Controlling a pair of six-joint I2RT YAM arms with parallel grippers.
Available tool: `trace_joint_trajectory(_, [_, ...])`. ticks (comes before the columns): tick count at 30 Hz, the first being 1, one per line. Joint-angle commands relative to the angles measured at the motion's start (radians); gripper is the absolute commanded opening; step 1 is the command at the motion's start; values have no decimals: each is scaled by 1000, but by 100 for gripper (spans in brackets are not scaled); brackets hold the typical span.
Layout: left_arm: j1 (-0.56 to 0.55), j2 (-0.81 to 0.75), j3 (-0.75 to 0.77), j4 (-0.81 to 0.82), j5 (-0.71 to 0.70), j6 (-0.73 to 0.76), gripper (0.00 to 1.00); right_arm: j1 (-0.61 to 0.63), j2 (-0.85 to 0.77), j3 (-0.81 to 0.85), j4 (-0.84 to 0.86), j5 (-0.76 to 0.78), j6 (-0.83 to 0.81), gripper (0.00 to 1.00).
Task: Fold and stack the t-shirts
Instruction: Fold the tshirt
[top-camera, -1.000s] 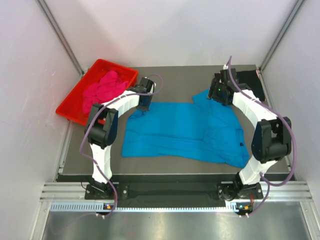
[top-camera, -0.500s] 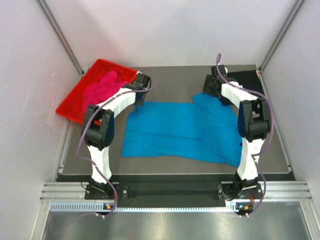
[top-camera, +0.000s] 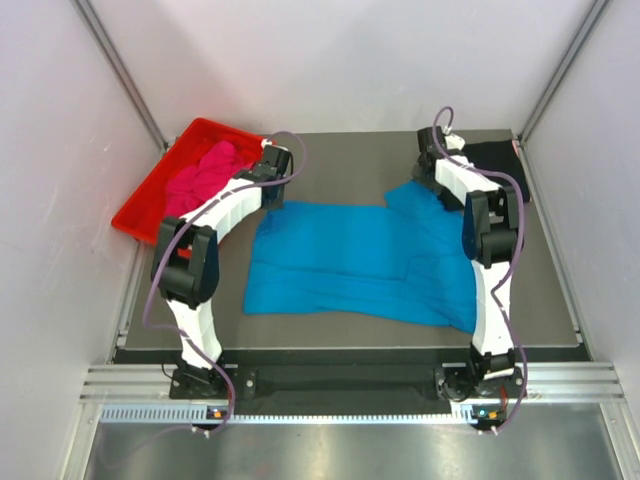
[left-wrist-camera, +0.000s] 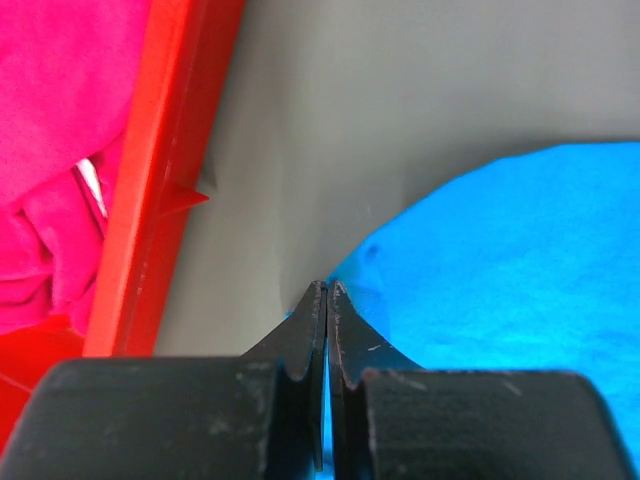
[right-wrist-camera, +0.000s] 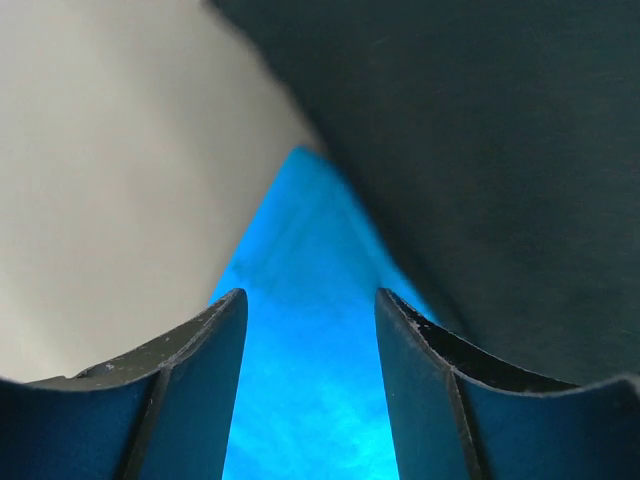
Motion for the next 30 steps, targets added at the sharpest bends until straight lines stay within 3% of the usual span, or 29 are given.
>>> trace_joint_trajectory(1, [3,-60,-17,59,22,-27,0,-17,7,72,-36,117,111,54])
trace_joint_trajectory(19, [7,-72,-71,111,13,-34,0,-26,228,383,-204,136,203,47])
trace_joint_trajectory(22, [9,-72,-71,114,2,-32,0,-29,245,385,-223,122,217,39])
trace_joint_trajectory(25, [13,-69,-66,114,4,-38,0,-31,248,368,-223,97,222,26])
trace_joint_trajectory(29, [24,-66,-56,113,5,-52,0,-31,204,305,-185,90,219,0])
trace_joint_trajectory(30, [27,-66,-51,111,4,-50,0,-32,176,295,-157,87,213,0])
